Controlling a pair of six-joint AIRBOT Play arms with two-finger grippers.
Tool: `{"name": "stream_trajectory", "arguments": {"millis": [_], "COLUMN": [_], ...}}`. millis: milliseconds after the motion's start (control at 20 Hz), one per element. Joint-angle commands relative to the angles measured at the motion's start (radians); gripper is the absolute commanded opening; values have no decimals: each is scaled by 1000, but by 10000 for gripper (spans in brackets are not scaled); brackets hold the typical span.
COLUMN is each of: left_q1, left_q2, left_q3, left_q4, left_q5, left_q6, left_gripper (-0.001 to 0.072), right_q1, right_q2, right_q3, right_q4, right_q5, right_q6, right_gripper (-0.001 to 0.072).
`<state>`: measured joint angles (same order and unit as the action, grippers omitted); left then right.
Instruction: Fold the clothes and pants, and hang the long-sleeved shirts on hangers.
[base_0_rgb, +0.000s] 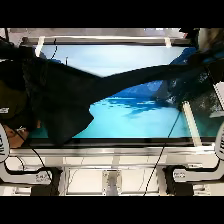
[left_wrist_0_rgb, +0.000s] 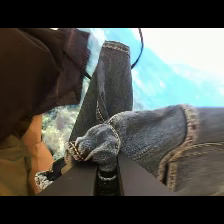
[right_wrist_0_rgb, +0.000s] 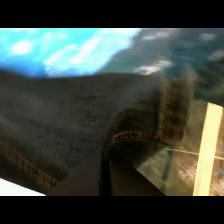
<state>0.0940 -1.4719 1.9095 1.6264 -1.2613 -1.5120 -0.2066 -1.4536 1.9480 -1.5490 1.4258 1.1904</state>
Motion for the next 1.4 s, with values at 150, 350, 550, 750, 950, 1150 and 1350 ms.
{"name": "stream_trajectory", "arguments": {"millis": [150,350,550,750,950,1150,1350], "left_q1": [4,7,12,14,14,15,15], "left_q2": [-82,-202,-278,-294,-294,-294,-294], "left_q3": [-2,-2,-2,-2,-2,-2,-2], "left_q4": [16,73,136,142,146,146,153], "left_q5": [-8,-8,-7,-7,-8,-8,-7], "left_q6": [-67,-104,-135,-135,-134,-134,-119], "left_gripper": [38,38,38,38,38,38,38], "right_q1": [-137,-134,-135,-135,-137,-137,-137], "right_q2": [37,-14,-8,101,280,454,518], "right_q3": [-177,-526,-793,-1062,-1188,-1146,-1049], "right_q4": [154,285,286,279,251,195,69], "right_q5": [-55,-311,-375,-364,-299,-241,-480], "right_q6": [25,24,-6,-22,-12,54,151], "right_gripper": [21,21,20,20,21,523,480]}}
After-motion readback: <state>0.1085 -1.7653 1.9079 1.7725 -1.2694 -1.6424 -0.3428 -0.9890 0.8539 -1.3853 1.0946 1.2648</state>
